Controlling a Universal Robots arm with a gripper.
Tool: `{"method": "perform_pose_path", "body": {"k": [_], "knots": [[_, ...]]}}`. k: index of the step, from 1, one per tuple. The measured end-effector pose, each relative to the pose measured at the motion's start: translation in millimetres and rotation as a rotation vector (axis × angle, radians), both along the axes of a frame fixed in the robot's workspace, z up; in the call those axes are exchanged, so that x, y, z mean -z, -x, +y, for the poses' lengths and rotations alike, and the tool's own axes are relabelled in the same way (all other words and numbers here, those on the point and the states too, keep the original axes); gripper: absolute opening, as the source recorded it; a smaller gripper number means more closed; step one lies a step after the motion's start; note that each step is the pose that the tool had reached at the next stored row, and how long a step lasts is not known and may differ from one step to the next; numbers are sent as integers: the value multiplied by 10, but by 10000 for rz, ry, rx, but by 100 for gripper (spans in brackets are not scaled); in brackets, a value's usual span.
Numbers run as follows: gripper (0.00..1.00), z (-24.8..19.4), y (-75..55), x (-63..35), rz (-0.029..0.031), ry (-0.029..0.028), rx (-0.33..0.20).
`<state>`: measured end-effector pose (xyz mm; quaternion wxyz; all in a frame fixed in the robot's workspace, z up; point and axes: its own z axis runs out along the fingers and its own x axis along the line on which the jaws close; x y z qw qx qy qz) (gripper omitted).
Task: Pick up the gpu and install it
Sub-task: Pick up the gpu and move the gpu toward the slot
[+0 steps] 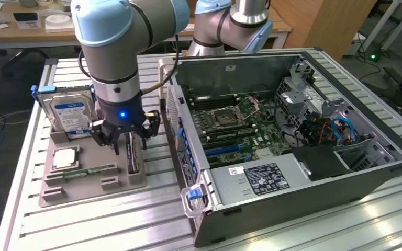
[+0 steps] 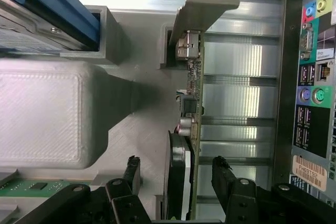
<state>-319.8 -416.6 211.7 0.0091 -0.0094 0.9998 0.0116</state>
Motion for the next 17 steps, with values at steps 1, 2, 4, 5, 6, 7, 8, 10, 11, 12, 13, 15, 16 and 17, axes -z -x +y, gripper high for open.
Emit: {"method": "perform_pose_path", "body": {"k": [1,2,4,5,6,7,8,10,11,12,13,15,16,17], "knots": [[66,0,0,0,0,1,0],[66,0,0,0,0,0,0],[65,0,0,0,-1,0,0],[65,0,0,0,-1,0,0],[58,0,0,0,-1,-1,0],[52,0,0,0,-1,0,0],[52,0,0,0,-1,0,0],[46,0,0,0,-1,-1,0],[46,0,0,0,-1,0,0],[44,0,0,0,-1,0,0],[44,0,0,1,-1,-1,0],[38,0,0,0,0,0,0],[38,0,0,1,0,0,0],[38,0,0,1,0,0,0]]}}
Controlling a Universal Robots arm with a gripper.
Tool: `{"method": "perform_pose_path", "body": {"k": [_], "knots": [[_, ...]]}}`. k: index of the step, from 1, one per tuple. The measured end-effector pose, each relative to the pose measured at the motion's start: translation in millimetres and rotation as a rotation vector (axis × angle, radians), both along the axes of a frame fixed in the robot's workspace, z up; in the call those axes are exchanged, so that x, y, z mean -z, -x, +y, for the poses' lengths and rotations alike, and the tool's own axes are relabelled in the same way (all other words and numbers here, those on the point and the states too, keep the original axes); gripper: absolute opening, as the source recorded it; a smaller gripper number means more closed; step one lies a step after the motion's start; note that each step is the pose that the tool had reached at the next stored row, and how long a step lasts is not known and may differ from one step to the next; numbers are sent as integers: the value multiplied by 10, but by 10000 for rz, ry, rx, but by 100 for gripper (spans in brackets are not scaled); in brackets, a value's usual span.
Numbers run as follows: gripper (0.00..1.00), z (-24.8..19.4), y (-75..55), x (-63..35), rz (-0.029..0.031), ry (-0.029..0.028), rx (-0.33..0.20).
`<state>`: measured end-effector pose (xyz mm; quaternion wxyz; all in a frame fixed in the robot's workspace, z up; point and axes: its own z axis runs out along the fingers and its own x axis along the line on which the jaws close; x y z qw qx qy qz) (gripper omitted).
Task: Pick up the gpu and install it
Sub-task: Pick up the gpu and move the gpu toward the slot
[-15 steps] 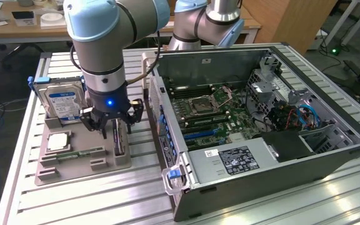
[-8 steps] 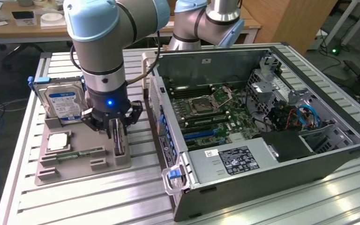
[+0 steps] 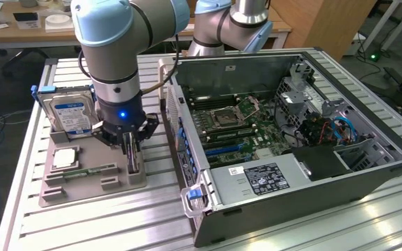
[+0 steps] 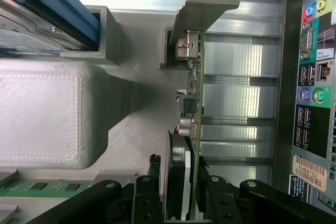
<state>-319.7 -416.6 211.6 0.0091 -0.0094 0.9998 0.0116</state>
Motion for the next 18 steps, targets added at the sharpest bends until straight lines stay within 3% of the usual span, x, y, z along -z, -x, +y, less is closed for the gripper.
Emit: {"method": "perform_pose_path", "body": {"k": [7,9,18], "knots": [[38,0,-1,7,0,0,1],[30,0,-2,9,-1,0,1],[28,0,-3,11,0,0,0]]}}
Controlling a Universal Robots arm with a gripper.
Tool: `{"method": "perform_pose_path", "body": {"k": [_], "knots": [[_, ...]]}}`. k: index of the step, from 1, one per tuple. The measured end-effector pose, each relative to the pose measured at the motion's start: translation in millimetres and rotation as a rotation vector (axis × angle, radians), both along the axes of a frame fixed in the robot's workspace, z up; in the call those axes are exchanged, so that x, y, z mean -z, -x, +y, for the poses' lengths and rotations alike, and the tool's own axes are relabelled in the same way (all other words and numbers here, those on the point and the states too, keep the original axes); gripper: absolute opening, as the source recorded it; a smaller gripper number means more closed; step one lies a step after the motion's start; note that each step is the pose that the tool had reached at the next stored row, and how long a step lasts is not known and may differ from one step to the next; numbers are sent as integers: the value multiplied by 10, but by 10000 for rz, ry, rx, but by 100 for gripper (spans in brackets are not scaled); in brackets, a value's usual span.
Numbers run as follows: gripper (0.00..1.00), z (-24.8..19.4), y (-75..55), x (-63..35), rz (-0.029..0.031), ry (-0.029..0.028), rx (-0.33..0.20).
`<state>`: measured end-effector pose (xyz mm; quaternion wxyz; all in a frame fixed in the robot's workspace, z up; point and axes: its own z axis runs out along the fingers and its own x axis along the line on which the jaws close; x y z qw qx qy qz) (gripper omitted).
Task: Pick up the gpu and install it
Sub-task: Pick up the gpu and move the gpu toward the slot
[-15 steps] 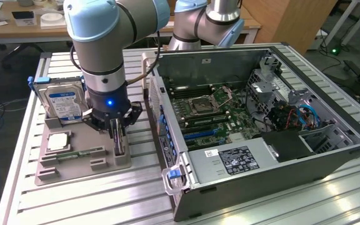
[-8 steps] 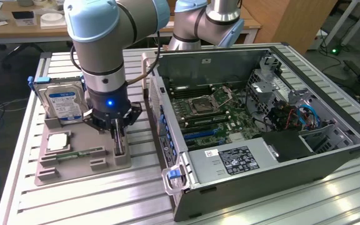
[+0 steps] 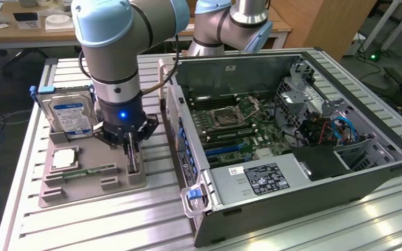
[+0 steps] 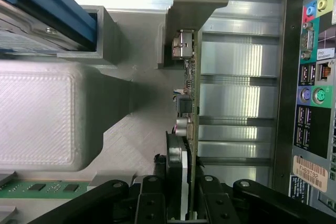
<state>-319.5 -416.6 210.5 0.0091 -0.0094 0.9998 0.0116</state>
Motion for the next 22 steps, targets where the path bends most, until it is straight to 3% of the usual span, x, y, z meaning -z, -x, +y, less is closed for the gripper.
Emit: {"method": "perform_pose_path", "body": {"k": [9,22], "knots": [[28,1,-1,-7,-7,-6,0],[28,0,0,-343,-1,-1,0]]}}
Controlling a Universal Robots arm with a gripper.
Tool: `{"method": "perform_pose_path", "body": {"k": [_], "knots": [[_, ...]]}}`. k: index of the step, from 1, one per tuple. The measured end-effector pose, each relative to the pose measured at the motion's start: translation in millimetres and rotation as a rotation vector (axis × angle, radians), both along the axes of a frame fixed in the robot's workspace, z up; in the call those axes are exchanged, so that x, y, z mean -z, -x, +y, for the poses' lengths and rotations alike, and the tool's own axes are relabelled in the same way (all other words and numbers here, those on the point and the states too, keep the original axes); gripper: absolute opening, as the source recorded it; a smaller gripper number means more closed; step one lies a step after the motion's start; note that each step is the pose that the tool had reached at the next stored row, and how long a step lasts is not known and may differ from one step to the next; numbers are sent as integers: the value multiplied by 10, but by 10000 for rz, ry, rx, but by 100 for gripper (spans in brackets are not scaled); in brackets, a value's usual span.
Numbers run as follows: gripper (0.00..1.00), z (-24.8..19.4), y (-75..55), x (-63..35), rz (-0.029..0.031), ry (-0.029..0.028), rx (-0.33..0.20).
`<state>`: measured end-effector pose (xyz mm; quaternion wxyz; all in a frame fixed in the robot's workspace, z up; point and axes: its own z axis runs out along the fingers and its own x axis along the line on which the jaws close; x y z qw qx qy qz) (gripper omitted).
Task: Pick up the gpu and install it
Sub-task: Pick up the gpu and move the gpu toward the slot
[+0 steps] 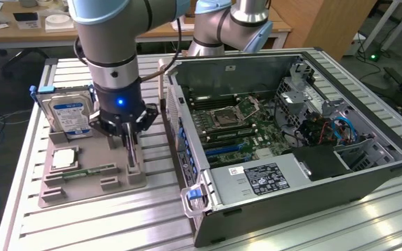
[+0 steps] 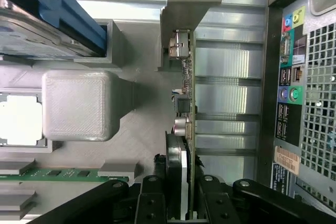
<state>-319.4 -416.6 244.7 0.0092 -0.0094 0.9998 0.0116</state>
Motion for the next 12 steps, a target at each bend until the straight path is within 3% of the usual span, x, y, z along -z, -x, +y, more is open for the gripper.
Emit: {"method": "perform_pose_path", "body": {"k": [12], "knots": [[28,0,0,-245,1,0,0]]}}
